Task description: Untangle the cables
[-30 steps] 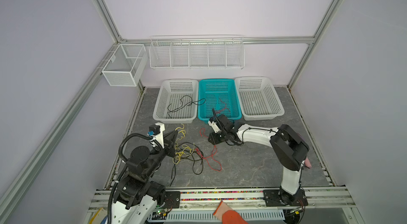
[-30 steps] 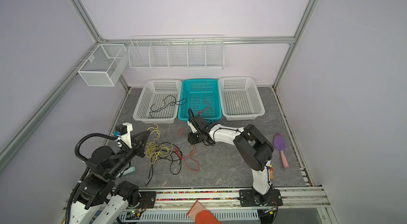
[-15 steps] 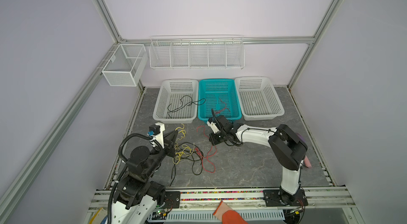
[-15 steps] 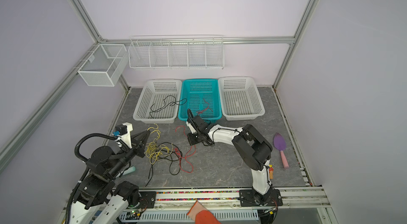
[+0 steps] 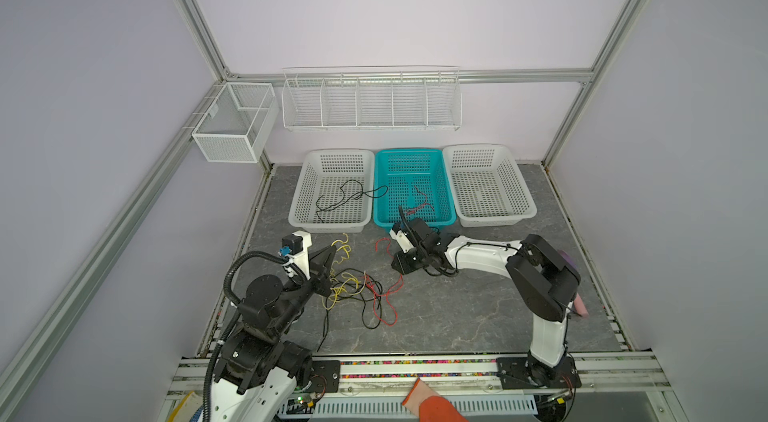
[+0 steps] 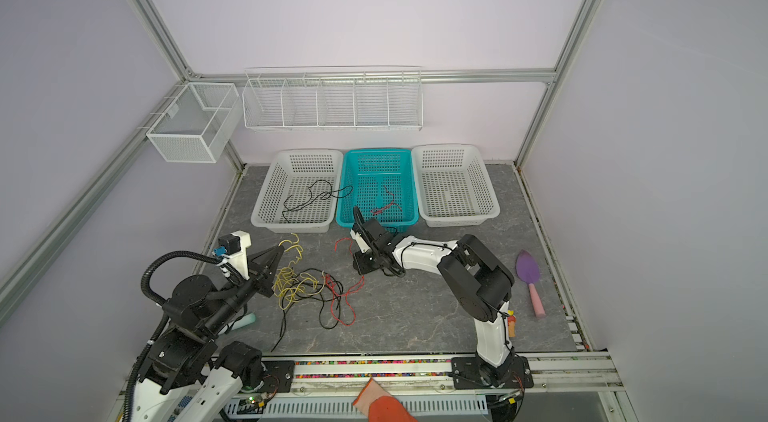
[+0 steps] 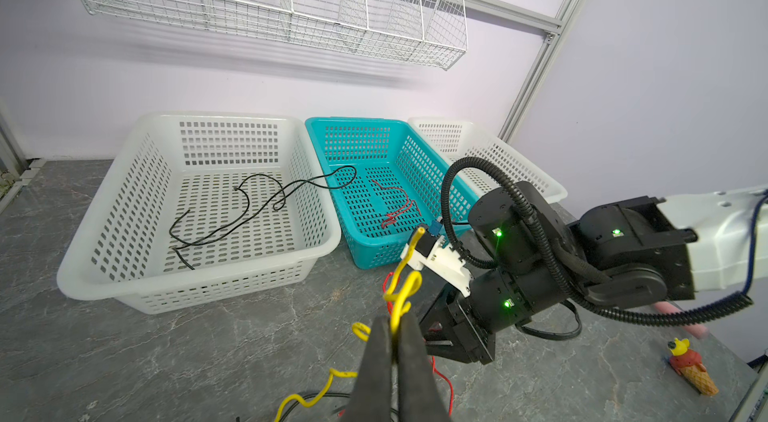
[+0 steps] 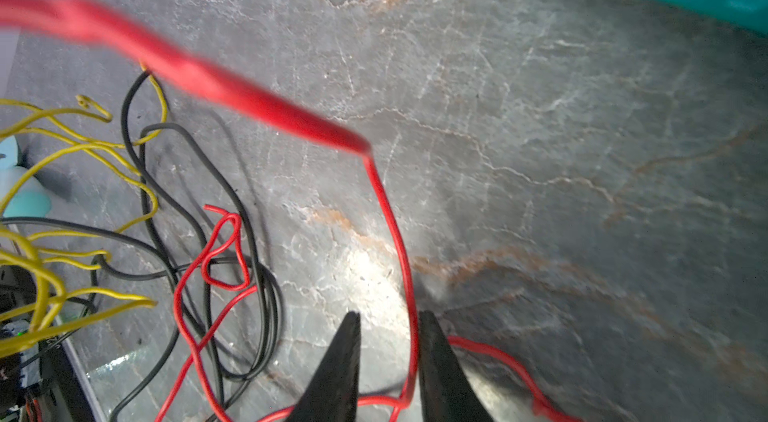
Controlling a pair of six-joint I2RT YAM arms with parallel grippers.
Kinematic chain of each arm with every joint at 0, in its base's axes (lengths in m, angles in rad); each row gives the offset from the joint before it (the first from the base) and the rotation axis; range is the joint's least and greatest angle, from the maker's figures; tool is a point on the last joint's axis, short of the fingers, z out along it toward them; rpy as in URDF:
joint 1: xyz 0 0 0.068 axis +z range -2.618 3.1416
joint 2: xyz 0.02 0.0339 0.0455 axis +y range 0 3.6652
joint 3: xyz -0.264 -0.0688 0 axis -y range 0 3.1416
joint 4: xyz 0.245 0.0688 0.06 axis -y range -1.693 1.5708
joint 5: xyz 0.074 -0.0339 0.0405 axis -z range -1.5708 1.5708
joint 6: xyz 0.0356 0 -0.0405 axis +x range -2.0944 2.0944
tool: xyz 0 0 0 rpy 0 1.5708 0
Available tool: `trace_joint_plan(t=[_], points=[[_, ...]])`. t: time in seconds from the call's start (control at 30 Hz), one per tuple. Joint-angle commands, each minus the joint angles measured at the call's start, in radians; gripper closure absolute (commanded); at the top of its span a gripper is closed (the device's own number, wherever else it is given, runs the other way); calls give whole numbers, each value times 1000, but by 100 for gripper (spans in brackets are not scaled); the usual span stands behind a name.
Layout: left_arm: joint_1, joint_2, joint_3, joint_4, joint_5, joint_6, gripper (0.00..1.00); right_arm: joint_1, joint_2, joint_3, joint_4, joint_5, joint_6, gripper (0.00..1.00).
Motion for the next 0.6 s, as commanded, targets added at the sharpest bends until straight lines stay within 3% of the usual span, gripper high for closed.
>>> trace_joint_plan(t=[0.0, 0.1, 0.57], points=[[-4, 0, -12, 18, 14, 14, 100, 10, 5, 8, 13, 1, 5, 82], [-4, 0, -12, 18, 15, 14, 100, 10, -18, -3, 12, 17, 3, 93], [-5, 13, -12, 24, 38, 11, 100, -3, -489, -95, -140, 233, -71, 93]])
